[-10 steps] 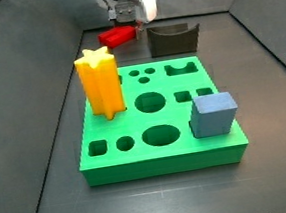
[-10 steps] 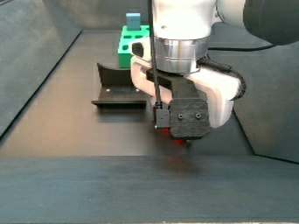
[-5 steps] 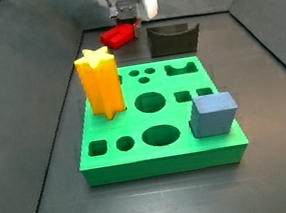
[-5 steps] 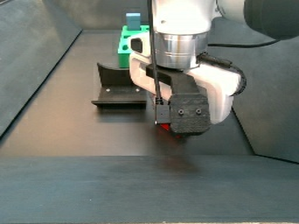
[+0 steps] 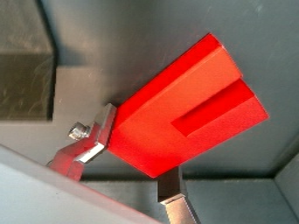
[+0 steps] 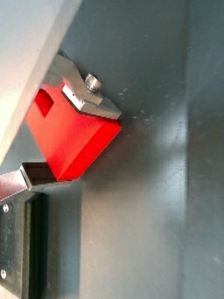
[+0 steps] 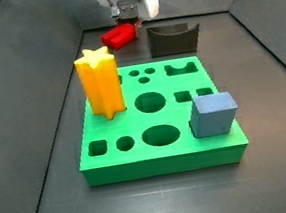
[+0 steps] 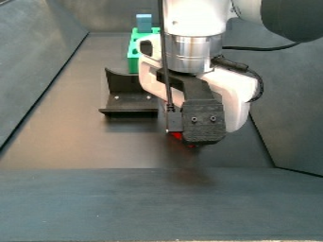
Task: Pick up the double-square object. Move up. Rotate the double-square object. Place the double-square object on the fixture. Regrasp the double-square object. Move to above the board. Insert the double-square object.
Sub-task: Pick up the double-square object, then move up.
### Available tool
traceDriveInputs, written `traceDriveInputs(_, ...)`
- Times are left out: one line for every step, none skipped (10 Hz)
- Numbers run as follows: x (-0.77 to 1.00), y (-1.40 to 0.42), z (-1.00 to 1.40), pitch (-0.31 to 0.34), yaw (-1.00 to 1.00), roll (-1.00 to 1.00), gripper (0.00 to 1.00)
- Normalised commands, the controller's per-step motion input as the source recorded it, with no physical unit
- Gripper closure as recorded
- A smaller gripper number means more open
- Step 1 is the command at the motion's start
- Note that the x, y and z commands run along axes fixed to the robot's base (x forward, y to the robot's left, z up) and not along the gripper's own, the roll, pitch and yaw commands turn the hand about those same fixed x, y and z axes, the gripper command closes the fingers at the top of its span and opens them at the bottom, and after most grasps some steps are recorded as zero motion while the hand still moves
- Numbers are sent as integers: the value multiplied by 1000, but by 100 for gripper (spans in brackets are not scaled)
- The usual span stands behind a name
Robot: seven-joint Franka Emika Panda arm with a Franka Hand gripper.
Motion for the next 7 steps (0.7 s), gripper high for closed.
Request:
traceDriveInputs(0, 0, 0, 0, 0, 0, 100)
traceDriveInputs(0, 0, 833, 0, 0, 0, 100)
traceDriveInputs(-29, -70, 784, 22, -17, -12, 100)
traceDriveInputs(-47, -61, 674, 37, -22, 2, 100)
traceDriveInputs(-40, -29, 485, 45, -23, 34, 100)
traceDriveInputs(-30, -21, 331, 56, -22, 51, 100)
traceDriveInputs(-21, -14, 175, 64, -15, 66, 100)
